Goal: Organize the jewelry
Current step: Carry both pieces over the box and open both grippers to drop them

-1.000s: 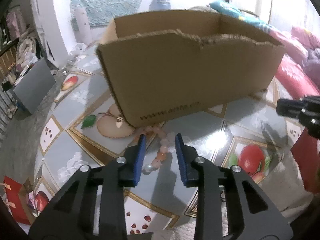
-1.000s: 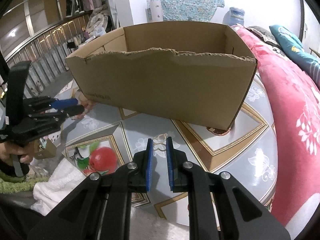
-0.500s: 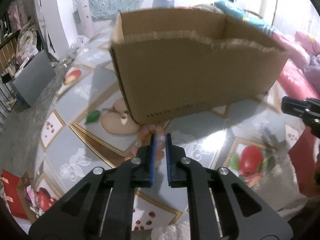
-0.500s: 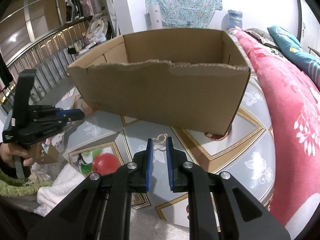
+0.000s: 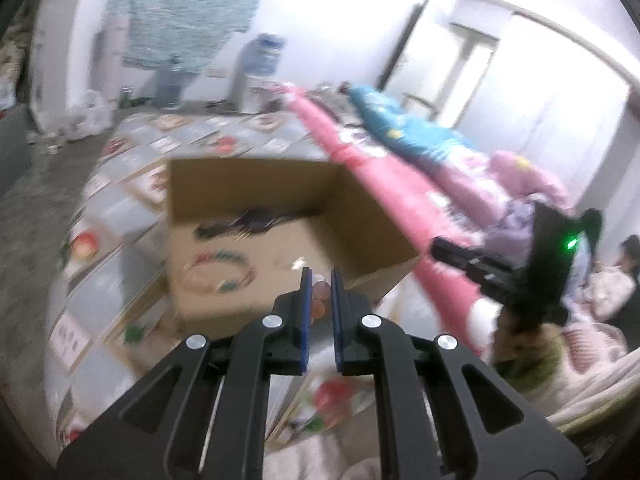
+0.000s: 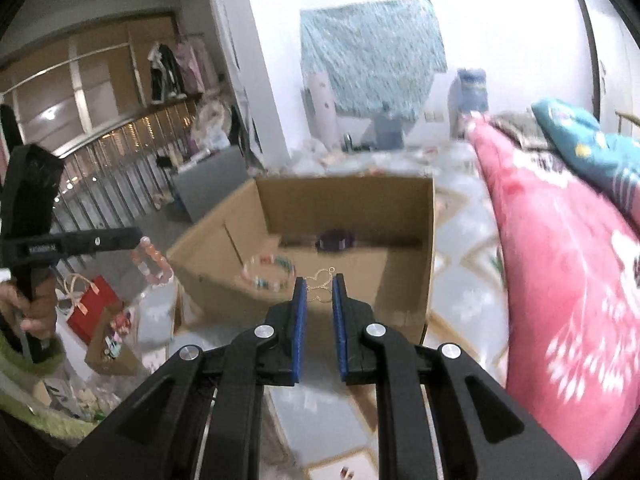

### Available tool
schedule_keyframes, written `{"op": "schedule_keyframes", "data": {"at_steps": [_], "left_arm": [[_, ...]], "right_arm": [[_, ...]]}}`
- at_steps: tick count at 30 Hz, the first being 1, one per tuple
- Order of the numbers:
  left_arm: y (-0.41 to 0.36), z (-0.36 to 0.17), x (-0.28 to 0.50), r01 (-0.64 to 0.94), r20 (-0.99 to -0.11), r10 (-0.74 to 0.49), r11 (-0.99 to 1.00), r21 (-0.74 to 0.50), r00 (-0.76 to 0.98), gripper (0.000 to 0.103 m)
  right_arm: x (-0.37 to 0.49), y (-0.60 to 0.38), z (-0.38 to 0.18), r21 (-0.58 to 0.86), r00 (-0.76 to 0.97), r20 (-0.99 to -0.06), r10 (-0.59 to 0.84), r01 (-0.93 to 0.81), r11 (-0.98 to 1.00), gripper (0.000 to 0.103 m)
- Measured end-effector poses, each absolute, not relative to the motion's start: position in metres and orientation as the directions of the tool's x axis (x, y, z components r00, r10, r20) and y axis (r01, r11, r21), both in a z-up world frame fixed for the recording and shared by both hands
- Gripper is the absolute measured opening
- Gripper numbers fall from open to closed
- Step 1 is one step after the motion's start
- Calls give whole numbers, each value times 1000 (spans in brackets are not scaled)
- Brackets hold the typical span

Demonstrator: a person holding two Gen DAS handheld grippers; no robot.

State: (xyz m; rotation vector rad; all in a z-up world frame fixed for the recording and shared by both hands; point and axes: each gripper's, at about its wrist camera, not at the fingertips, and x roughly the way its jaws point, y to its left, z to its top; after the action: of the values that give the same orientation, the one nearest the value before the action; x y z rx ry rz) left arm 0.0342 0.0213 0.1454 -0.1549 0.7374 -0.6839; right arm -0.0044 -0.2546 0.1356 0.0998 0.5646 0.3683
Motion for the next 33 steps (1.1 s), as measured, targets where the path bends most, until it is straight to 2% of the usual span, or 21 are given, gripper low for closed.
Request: {"op": "schedule_keyframes", "data": {"at_steps": [3, 6, 12, 19, 21, 23, 33], "left_arm": [[-1, 162, 65, 569, -564, -677, 723, -391, 473, 8], [-31, 159, 109, 582, -628, -640, 738, -341, 443, 8], [-85, 113, 206, 542, -768, -585, 747, -384, 262, 8], [-140, 66, 259, 555, -842, -526, 739, -383, 119, 8], [-149, 56, 264, 555, -851, -517, 736, -387, 93, 8], [-157, 49, 268, 558, -857, -511, 732, -391, 70, 8], [-181, 33, 272, 571, -853, -521, 700, -428, -1, 8]], "right_arm": [[19, -255, 147, 163, 766, -516, 383, -351, 922, 13], [45, -247, 142, 125, 716, -578, 390, -396, 910, 13], [92, -222, 120, 47, 584, -725, 367, -489, 871, 13], [118, -197, 90, -45, 453, -847, 279, -583, 811, 14], [117, -198, 88, -59, 452, -852, 263, -583, 810, 17], [114, -205, 92, -51, 462, -843, 276, -578, 815, 27], [94, -244, 119, 12, 547, -777, 311, -481, 877, 28]]}}
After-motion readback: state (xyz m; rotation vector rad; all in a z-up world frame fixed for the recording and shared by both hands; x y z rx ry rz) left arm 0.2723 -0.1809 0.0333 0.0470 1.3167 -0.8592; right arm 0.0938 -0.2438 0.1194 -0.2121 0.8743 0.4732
